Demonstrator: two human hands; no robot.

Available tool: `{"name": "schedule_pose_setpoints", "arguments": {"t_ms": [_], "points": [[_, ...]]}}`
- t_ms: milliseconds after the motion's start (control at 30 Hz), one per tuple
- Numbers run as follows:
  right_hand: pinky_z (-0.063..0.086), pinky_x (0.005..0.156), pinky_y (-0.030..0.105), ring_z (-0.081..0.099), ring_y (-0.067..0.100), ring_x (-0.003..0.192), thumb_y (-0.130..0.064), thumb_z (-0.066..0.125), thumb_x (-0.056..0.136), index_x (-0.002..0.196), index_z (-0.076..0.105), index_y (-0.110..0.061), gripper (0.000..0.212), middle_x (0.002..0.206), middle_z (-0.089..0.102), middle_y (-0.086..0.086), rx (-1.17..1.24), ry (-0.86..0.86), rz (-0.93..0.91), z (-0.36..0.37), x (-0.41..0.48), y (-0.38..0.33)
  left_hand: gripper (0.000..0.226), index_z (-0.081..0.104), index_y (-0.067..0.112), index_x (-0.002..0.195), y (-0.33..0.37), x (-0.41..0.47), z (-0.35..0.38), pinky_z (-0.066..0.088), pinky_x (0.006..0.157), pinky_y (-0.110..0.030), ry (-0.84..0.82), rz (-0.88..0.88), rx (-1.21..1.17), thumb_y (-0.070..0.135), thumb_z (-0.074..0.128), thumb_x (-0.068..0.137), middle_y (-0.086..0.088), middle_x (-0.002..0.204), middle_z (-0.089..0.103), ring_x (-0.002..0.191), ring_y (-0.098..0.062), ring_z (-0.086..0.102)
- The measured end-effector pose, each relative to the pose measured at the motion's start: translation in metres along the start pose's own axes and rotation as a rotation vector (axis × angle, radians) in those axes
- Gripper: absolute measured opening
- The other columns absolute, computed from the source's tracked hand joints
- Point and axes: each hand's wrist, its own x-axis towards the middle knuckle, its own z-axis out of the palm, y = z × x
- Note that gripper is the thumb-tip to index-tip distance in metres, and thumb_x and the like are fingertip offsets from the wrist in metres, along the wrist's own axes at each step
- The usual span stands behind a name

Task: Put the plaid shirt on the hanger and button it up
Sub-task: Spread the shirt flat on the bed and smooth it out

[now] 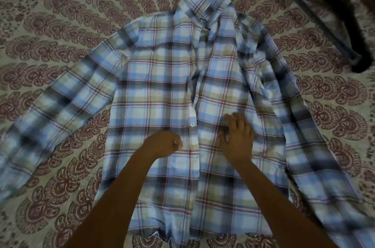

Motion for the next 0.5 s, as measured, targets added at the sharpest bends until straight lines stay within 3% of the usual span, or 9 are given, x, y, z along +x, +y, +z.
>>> {"name": "schedule_pose_setpoints", "arguments": {"t_ms": [100, 167, 267, 333, 400, 500], "points": [[0.02, 0.111, 0.048, 0.026, 0.033, 0.138, -0.027, 0.056, 0.088, 0.138, 0.04, -0.017, 0.053, 0.151, 0.029, 0.011, -0.044, -0.176, 0.09, -0.014, 0.019, 0.006, 0.028, 0.056, 0.022, 0.116, -0.003, 0.009, -0.003, 0.04, 0.099, -0.034, 0.005, -0.032, 0.067, 0.034, 0.052, 0.092, -0.004, 0.129, 0.056, 0.117, -0.024, 0.052], [0.026, 0.11, 0.045, 0.032, 0.032, 0.135, -0.032, 0.05, 0.088, 0.136, 0.043, -0.015, 0.052, 0.149, 0.034, 0.011, 0.029, -0.204, 0.095, -0.026, 0.028, 0.013, 0.028, 0.052, 0.025, 0.112, -0.003, 0.012, -0.001, 0.039, 0.101, -0.038, 0.011, -0.063, 0.119, 0.038, 0.056, 0.089, -0.005, 0.129, 0.052, 0.117, -0.026, 0.049], [0.042, 0.097, 0.047, 0.05, 0.038, 0.117, -0.025, 0.046, 0.082, 0.121, 0.056, -0.008, 0.044, 0.132, 0.05, 0.017, 0.083, 0.014, 0.092, -0.044, 0.029, 0.026, 0.023, 0.046, 0.027, 0.103, 0.001, 0.015, 0.004, 0.034, 0.105, -0.041, 0.021, -0.098, 0.214, 0.041, 0.055, 0.088, -0.006, 0.129, 0.047, 0.123, -0.029, 0.042], [0.044, 0.091, 0.048, 0.052, 0.041, 0.11, -0.019, 0.048, 0.08, 0.116, 0.057, -0.005, 0.039, 0.127, 0.052, 0.02, 0.021, 0.231, 0.174, -0.055, 0.026, 0.042, 0.022, 0.039, 0.028, 0.095, 0.007, 0.016, 0.006, 0.033, 0.103, -0.039, 0.036, -0.107, 0.257, 0.043, 0.054, 0.088, -0.006, 0.127, 0.048, 0.123, -0.03, 0.041], [0.04, 0.092, 0.051, 0.049, 0.043, 0.113, -0.012, 0.054, 0.079, 0.119, 0.052, -0.002, 0.042, 0.13, 0.048, 0.025, -0.028, 0.364, 0.338, -0.063, 0.022, 0.054, 0.024, 0.038, 0.027, 0.094, 0.002, 0.018, 0.005, 0.035, 0.103, -0.039, 0.042, -0.113, 0.27, 0.044, 0.055, 0.087, -0.009, 0.127, 0.049, 0.121, -0.031, 0.043], [0.027, 0.104, 0.052, 0.035, 0.042, 0.128, -0.015, 0.056, 0.084, 0.13, 0.04, 0.003, 0.052, 0.139, 0.037, 0.027, -0.081, 0.34, 0.618, -0.068, 0.009, 0.083, 0.036, 0.046, 0.017, 0.111, 0.004, 0.022, 0.004, 0.037, 0.104, -0.041, 0.023, -0.131, 0.31, 0.043, 0.054, 0.088, -0.012, 0.128, 0.05, 0.119, -0.032, 0.046]]}}
